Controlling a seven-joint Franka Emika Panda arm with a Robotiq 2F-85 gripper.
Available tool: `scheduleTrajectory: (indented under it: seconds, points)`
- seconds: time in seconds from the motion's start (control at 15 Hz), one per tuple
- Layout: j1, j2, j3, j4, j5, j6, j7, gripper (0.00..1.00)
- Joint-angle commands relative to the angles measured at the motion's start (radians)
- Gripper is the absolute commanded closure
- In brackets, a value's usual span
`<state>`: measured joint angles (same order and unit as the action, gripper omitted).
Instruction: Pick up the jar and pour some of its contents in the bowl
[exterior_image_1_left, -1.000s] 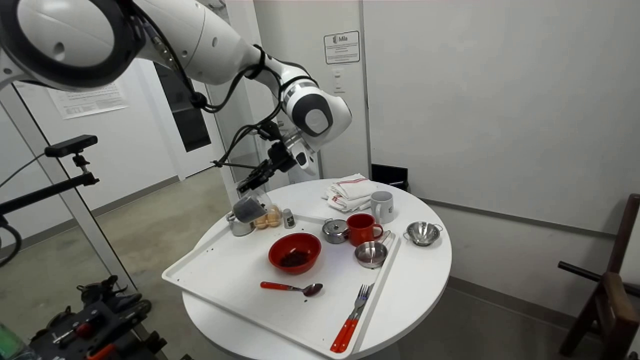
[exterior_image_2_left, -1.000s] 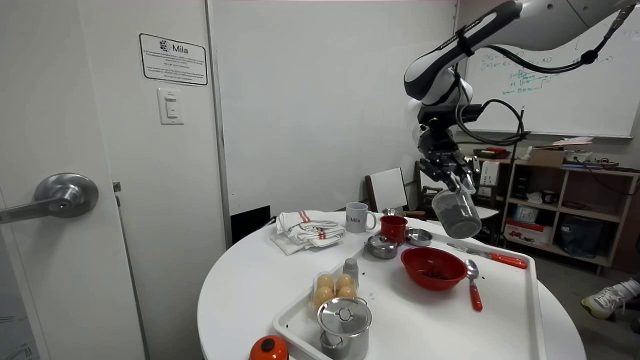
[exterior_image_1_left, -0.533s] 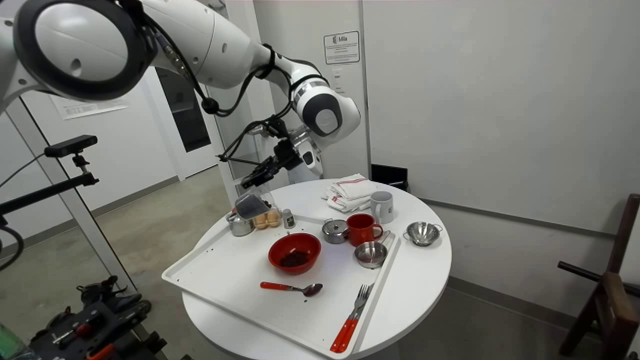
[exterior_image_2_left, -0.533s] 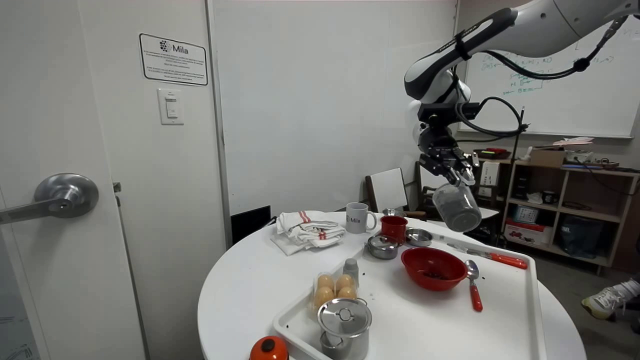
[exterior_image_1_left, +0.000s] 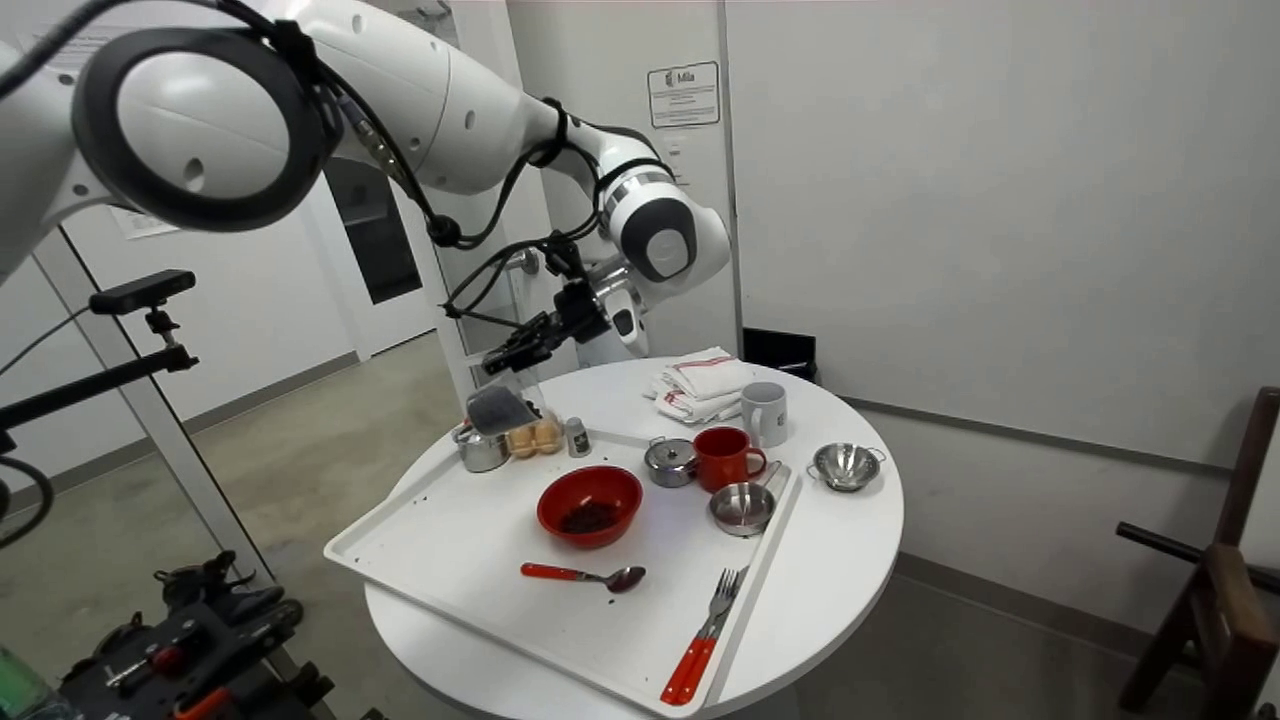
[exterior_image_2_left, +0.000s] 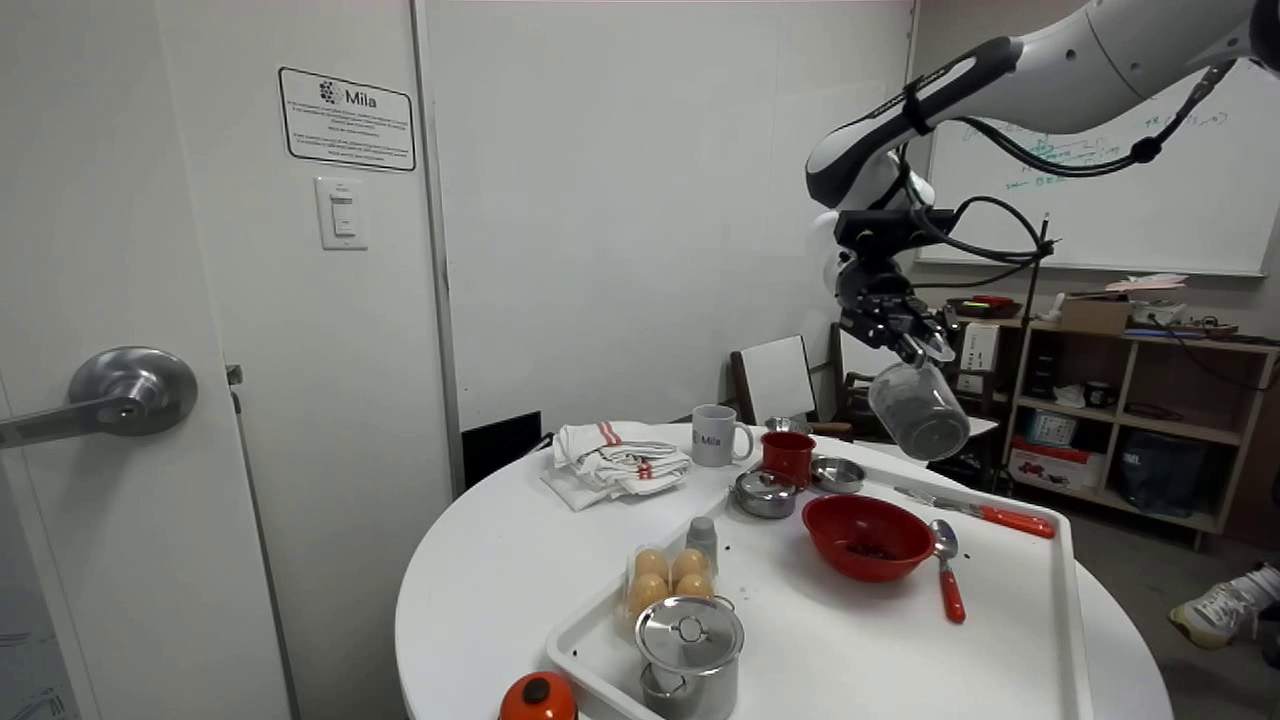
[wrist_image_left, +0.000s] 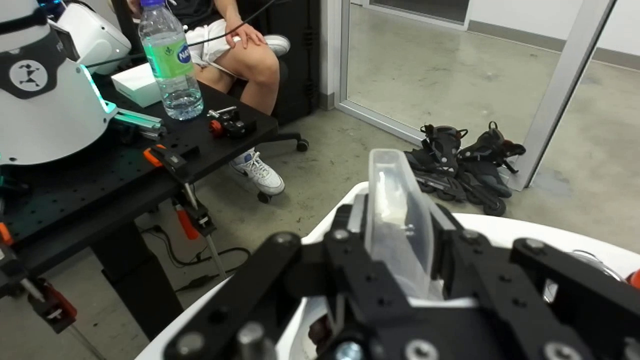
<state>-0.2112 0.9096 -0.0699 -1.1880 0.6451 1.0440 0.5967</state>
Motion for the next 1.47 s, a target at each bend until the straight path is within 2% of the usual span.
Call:
scheduleTrajectory:
  seconds: [0.0,1.07,1.4]
  points:
    - [-0.011,0.064,0.002,0.093,0.037,-0.077,0.004,0.89]
    - [-0.018,0.133,0.009,0.192,0.073,-0.14,0.001,0.89]
    - [0.011,0.102,-0.02,0.148,0.066,-0.037,0.03,0.89]
